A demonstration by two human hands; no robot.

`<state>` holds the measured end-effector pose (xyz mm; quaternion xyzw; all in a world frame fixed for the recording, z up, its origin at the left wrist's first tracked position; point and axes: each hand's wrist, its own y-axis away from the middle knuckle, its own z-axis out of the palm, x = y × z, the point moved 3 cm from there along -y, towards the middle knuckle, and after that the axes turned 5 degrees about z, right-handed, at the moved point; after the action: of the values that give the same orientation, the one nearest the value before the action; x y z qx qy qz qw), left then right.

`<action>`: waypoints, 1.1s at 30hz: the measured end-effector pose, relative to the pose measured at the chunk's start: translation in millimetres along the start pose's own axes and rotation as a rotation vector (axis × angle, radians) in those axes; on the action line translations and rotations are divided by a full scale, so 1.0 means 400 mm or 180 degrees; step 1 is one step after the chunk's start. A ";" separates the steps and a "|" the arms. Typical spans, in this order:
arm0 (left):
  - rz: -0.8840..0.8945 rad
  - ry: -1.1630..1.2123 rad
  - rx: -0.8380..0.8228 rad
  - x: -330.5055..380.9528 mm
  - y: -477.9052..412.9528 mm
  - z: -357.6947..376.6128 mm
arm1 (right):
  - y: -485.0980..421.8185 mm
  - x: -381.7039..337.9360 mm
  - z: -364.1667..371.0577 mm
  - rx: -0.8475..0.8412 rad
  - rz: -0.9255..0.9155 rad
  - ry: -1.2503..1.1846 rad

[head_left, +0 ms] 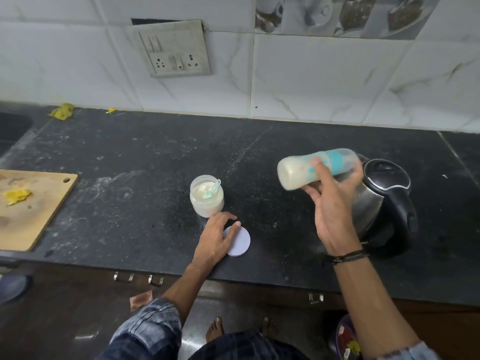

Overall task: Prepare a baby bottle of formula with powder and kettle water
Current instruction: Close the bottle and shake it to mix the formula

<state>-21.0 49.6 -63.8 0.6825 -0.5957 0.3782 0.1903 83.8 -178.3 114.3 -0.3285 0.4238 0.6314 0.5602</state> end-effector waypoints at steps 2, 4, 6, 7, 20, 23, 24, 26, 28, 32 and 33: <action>0.0012 -0.0006 -0.0018 0.000 0.000 0.000 | 0.004 0.009 0.004 -0.0328 0.0085 0.0465; 0.0008 -0.0008 -0.0050 0.001 -0.002 0.002 | 0.009 0.000 0.007 -0.0271 0.0018 0.0304; 0.0003 -0.0008 -0.0038 0.000 -0.003 0.003 | 0.002 -0.008 0.003 -0.0065 -0.0027 -0.0085; 0.0007 -0.0014 -0.0034 -0.003 -0.002 0.004 | 0.002 -0.010 0.009 -0.0095 0.0001 -0.0071; 0.0021 -0.0003 -0.0010 -0.010 -0.004 0.006 | 0.003 -0.020 -0.001 -0.0002 0.0031 -0.0216; 0.0033 -0.0010 0.0005 -0.010 -0.002 0.008 | 0.005 -0.020 0.010 -0.0271 0.0006 0.0234; 0.0056 -0.0002 0.0013 -0.011 -0.002 0.008 | 0.007 -0.013 0.010 -0.0415 -0.0007 0.0457; 0.0068 0.0010 0.0009 -0.011 -0.002 0.009 | 0.008 -0.007 0.002 -0.0317 -0.0083 0.0443; 0.0043 0.0006 0.0009 -0.011 -0.003 0.010 | -0.001 0.001 -0.009 -0.0046 -0.0070 0.0268; 0.0059 -0.0010 0.0021 -0.009 -0.002 0.004 | -0.016 0.044 -0.020 -0.0158 0.0074 0.0770; 0.0057 -0.0007 0.0016 -0.008 -0.003 0.004 | -0.022 0.059 -0.026 -0.0174 0.0104 0.0943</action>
<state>-19.4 51.0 -67.0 0.6781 -0.6010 0.3806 0.1845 88.0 -177.3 87.3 -0.4263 0.4898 0.5963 0.4720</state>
